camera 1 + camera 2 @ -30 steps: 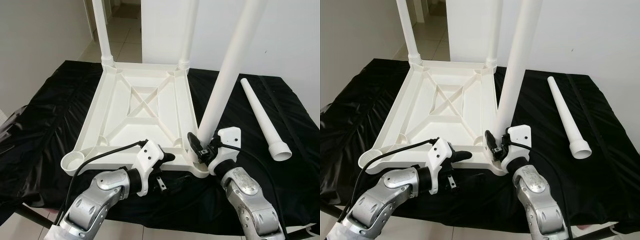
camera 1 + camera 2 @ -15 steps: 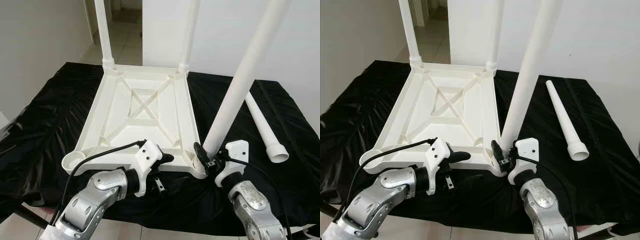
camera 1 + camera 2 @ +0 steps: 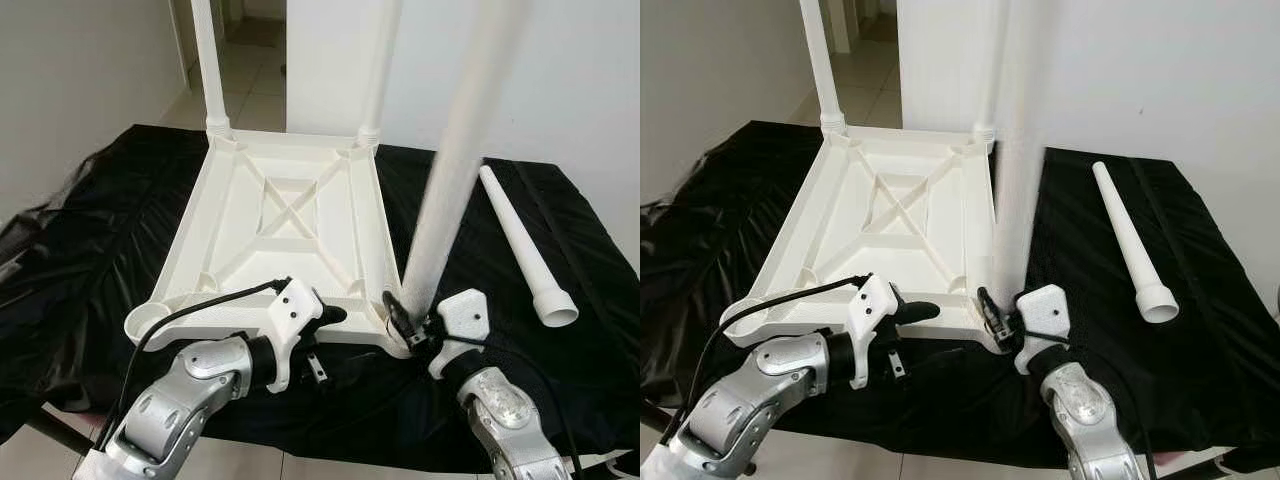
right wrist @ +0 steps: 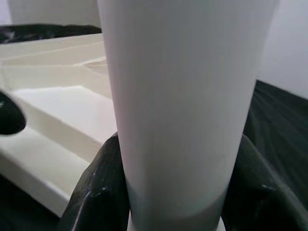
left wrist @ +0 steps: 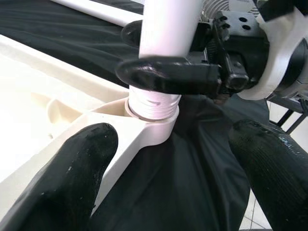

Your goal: Building children table

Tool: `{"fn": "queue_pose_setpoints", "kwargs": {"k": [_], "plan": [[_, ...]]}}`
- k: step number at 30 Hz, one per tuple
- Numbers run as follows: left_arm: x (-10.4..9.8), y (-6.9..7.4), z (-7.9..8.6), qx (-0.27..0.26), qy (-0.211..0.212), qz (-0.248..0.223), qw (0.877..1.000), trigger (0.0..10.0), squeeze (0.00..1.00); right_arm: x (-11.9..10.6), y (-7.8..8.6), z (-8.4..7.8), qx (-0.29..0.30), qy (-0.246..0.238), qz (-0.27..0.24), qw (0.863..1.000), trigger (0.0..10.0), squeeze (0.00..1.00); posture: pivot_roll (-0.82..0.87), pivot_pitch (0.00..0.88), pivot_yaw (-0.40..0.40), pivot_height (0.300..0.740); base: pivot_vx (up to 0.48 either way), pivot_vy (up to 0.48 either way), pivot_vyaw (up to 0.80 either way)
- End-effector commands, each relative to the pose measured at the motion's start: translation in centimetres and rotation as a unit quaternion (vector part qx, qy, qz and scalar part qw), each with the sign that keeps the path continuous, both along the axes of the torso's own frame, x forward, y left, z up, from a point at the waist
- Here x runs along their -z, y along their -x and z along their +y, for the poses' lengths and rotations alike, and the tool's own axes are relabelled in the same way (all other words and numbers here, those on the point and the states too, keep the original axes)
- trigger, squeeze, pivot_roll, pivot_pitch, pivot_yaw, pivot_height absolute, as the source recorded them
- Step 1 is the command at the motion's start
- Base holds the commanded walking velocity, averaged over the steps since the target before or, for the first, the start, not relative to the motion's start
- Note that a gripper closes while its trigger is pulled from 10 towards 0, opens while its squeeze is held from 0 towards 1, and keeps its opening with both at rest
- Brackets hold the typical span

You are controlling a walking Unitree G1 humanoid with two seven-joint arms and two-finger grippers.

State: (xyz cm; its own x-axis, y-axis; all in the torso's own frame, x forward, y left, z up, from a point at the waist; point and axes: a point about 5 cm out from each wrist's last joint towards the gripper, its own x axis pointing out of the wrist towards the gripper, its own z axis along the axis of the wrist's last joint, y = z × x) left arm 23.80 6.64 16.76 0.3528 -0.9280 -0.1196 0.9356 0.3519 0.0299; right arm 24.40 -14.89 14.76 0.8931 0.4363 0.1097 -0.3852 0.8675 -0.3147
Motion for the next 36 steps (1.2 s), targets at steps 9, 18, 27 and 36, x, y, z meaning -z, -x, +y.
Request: {"fn": "queue_pose_setpoints", "kwargs": {"k": [9,18,27,36], "plan": [[-0.1,0.0,0.2,0.006,-0.006,0.001,1.0,10.0,0.0,2.1,0.0,-1.4,0.016,-0.041,0.069,0.997,10.0,0.0,0.0,0.058,-0.021,0.74,0.0,0.0,0.0],[-0.2,0.0,0.2,0.008,-0.007,-0.001,1.0,10.0,0.0,2.6,-0.7,-2.2,0.045,-0.113,0.102,0.987,10.0,0.0,0.0,0.055,-0.016,0.74,0.0,0.0,0.0],[-0.2,0.1,0.2,0.008,-0.007,-0.001,1.0,10.0,0.0,3.4,-0.9,-2.6,0.062,-0.113,0.123,0.984,10.0,0.0,0.0,0.056,-0.018,0.74,0.0,0.0,0.0],[-0.3,0.1,0.4,0.005,-0.007,-0.002,1.0,10.0,0.0,4.8,-0.6,-3.7,0.109,-0.165,0.155,0.968,10.0,0.0,0.0,0.061,-0.02,0.74,0.0,0.0,0.0]]}}
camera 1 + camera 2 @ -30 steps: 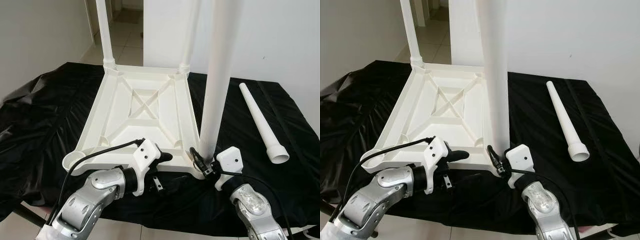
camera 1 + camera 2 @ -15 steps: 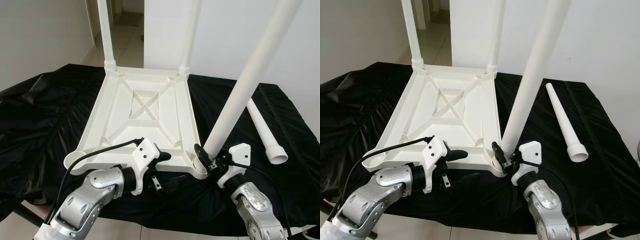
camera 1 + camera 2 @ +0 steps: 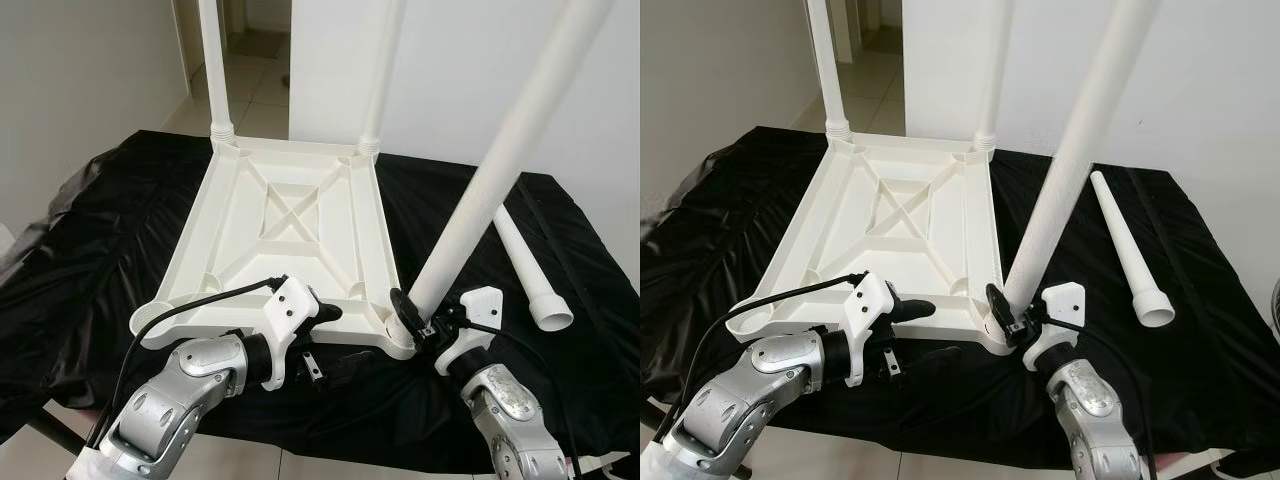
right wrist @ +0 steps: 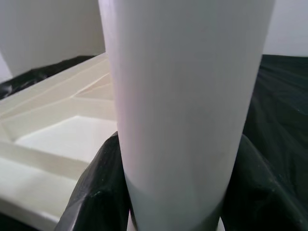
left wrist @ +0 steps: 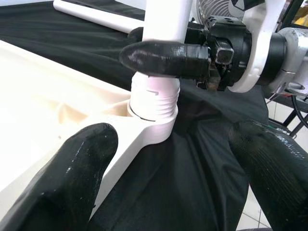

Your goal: Building children table

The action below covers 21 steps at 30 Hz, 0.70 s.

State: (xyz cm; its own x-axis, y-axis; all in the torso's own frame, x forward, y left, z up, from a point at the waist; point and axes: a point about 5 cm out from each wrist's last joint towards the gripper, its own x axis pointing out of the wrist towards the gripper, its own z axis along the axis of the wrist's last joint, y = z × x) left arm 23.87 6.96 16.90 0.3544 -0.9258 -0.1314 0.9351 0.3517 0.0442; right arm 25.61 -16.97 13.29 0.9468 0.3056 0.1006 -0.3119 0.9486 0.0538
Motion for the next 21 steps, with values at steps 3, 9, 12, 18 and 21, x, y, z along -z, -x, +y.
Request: {"fn": "queue_pose_setpoints", "kwargs": {"k": [3,9,12,18,21], "plan": [[-0.2,0.1,0.1,0.004,0.002,0.003,1.0,10.0,0.0,3.7,0.7,-2.1,0.062,-0.013,0.099,0.993,10.0,0.0,0.0,0.062,-0.019,0.74,0.0,0.0,0.0],[-0.3,0.1,0.1,0.005,0.002,0.001,1.0,10.0,0.0,4.2,0.9,-2.3,0.072,-0.014,0.108,0.991,10.0,0.0,0.0,0.066,-0.017,0.74,0.0,0.0,0.0],[-0.3,0.1,0.1,0.004,0.001,0.001,1.0,10.0,0.0,4.2,1.0,-2.0,0.062,0.01,0.096,0.993,10.0,0.0,0.0,0.068,-0.018,0.74,0.0,0.0,0.0],[-0.3,0.1,0.2,0.001,0.001,0.0,1.0,10.0,0.0,4.1,1.4,-1.3,0.03,0.064,0.072,0.995,10.0,0.0,0.01,0.071,-0.018,0.74,0.0,0.0,0.0],[-0.3,0.1,0.2,0.001,0.001,0.0,1.0,10.0,0.0,4.0,1.6,-1.2,0.022,0.072,0.065,0.995,10.0,0.0,0.01,0.073,-0.019,0.74,0.0,0.0,0.0]]}}
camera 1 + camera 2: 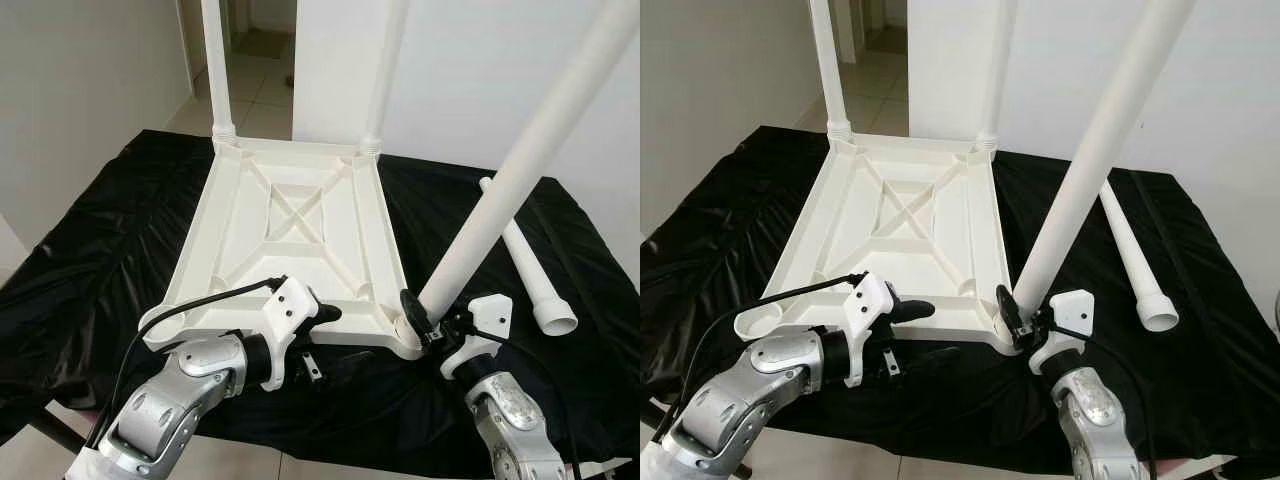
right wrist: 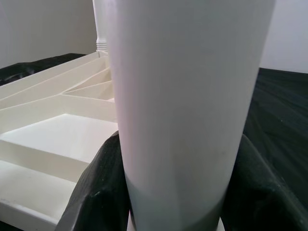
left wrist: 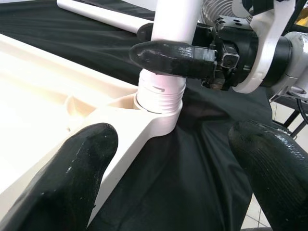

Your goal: Building children table

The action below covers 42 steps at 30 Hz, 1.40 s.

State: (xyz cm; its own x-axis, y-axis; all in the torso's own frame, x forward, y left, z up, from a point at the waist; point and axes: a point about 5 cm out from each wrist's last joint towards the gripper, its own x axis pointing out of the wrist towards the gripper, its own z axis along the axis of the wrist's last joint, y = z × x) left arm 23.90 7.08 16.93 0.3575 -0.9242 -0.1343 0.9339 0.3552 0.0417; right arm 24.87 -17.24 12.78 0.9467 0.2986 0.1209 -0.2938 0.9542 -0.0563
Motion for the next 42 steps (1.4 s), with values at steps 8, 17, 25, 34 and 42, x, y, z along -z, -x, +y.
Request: {"fn": "queue_pose_setpoints", "kwargs": {"k": [8,17,25,34,42], "plan": [[-0.3,0.1,0.2,-0.003,0.004,-0.001,1.0,10.0,0.0,3.9,1.7,-1.2,0.008,0.036,0.081,0.996,10.0,0.0,0.01,0.079,-0.02,0.74,0.0,0.0,0.0],[-0.4,0.0,0.1,-0.004,0.006,-0.002,1.0,10.0,0.0,3.1,0.7,-1.3,-0.013,0.14,0.051,0.989,10.0,0.0,0.0,0.085,-0.021,0.74,0.0,0.0,0.0],[-0.4,0.0,0.1,-0.003,0.006,-0.002,1.0,10.0,0.0,3.2,0.7,-1.5,-0.012,0.121,0.06,0.991,10.0,0.0,0.0,0.086,-0.02,0.74,0.0,0.0,0.0],[-0.5,0.0,0.1,-0.002,0.005,-0.002,1.0,10.0,0.0,4.5,0.6,-2.2,0.027,0.04,0.124,0.991,10.0,0.0,0.0,0.088,-0.014,0.74,0.0,0.0,0.0],[-0.6,0.0,0.2,-0.003,0.003,-0.004,1.0,10.0,0.0,5.1,0.4,-2.4,0.035,0.029,0.144,0.989,10.0,0.0,0.01,0.087,-0.014,0.74,0.0,0.0,0.0]]}}
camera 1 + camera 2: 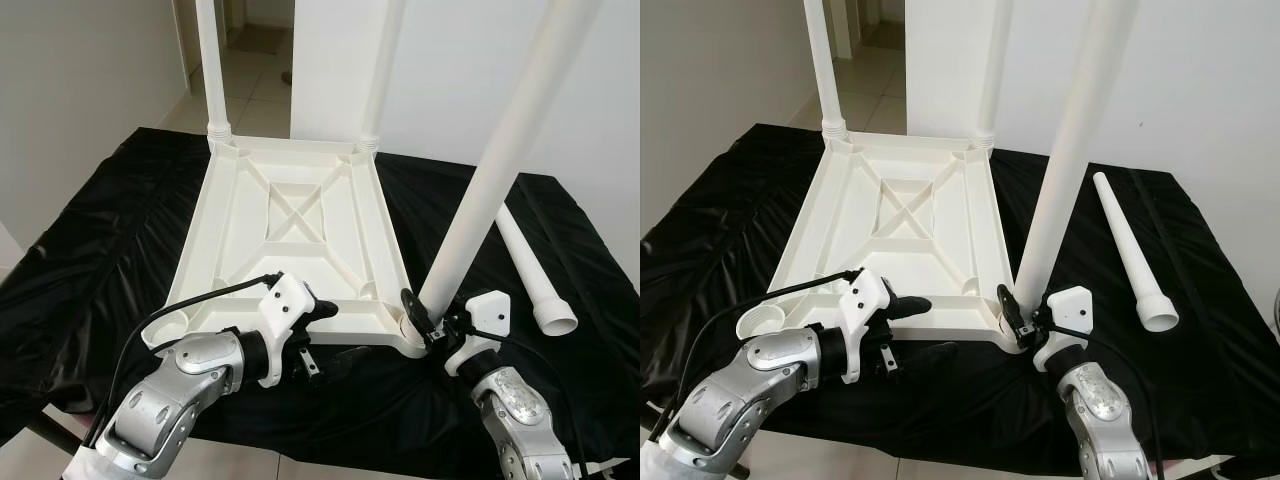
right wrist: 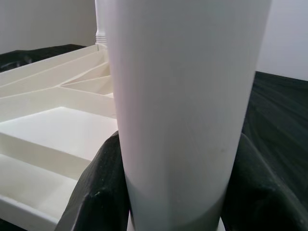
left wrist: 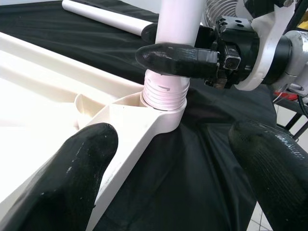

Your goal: Building children table

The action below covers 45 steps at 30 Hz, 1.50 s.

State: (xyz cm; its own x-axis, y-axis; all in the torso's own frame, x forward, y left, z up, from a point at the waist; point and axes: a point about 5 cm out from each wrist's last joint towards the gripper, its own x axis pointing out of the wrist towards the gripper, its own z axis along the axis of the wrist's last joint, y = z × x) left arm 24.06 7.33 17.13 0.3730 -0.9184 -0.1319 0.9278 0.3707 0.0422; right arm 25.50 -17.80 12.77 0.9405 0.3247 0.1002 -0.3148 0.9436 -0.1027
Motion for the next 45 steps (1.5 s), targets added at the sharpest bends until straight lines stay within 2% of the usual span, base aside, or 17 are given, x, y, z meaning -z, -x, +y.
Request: {"fn": "queue_pose_setpoints", "kwargs": {"k": [1,10,23,31,34,39,41,45], "plan": [[-0.4,0.1,0.0,0.005,0.002,-0.003,1.0,10.0,0.0,5.1,1.0,-1.9,0.049,0.006,0.14,0.989,10.0,0.0,0.01,0.087,-0.014,0.74,0.0,0.0,0.0],[-0.4,0.3,0.0,0.003,0.002,-0.002,1.0,10.0,0.0,6.0,1.0,-2.8,0.089,-0.02,0.173,0.981,10.0,0.0,0.01,0.09,-0.02,0.74,0.0,0.0,0.0],[-0.4,0.3,-0.1,0.004,0.002,-0.003,1.0,10.0,0.0,6.3,1.2,-3.3,0.111,-0.034,0.179,0.977,10.0,0.0,0.01,0.092,-0.018,0.74,0.0,0.0,0.0],[-0.4,0.3,-0.2,0.004,0.004,-0.002,1.0,10.0,0.0,5.5,1.2,-2.7,0.14,-0.042,0.145,0.979,10.0,0.0,0.01,0.093,-0.022,0.74,0.0,0.0,0.0],[-0.3,0.4,-0.3,0.004,0.005,-0.002,1.0,10.0,0.0,4.8,0.8,-2.0,0.195,-0.054,0.12,0.972,10.0,0.0,0.01,0.085,-0.031,0.74,0.0,0.0,0.0],[-0.3,0.4,-0.4,0.004,0.006,-0.001,1.0,10.0,0.0,4.5,0.5,-1.6,0.23,-0.054,0.11,0.965,10.0,0.0,0.01,0.082,-0.032,0.74,0.0,0.0,0.0],[-0.3,0.4,-0.5,0.005,0.007,-0.001,1.0,10.0,0.0,4.1,0.0,-1.5,0.261,-0.043,0.103,0.959,10.0,0.0,0.01,0.077,-0.033,0.74,0.0,0.0,0.0],[-0.2,0.4,-0.6,0.006,0.007,-0.002,1.0,10.0,0.0,3.4,-0.5,-1.2,0.276,-0.035,0.086,0.957,10.0,0.0,0.01,0.072,-0.036,0.74,0.0,0.0,0.0]]}}
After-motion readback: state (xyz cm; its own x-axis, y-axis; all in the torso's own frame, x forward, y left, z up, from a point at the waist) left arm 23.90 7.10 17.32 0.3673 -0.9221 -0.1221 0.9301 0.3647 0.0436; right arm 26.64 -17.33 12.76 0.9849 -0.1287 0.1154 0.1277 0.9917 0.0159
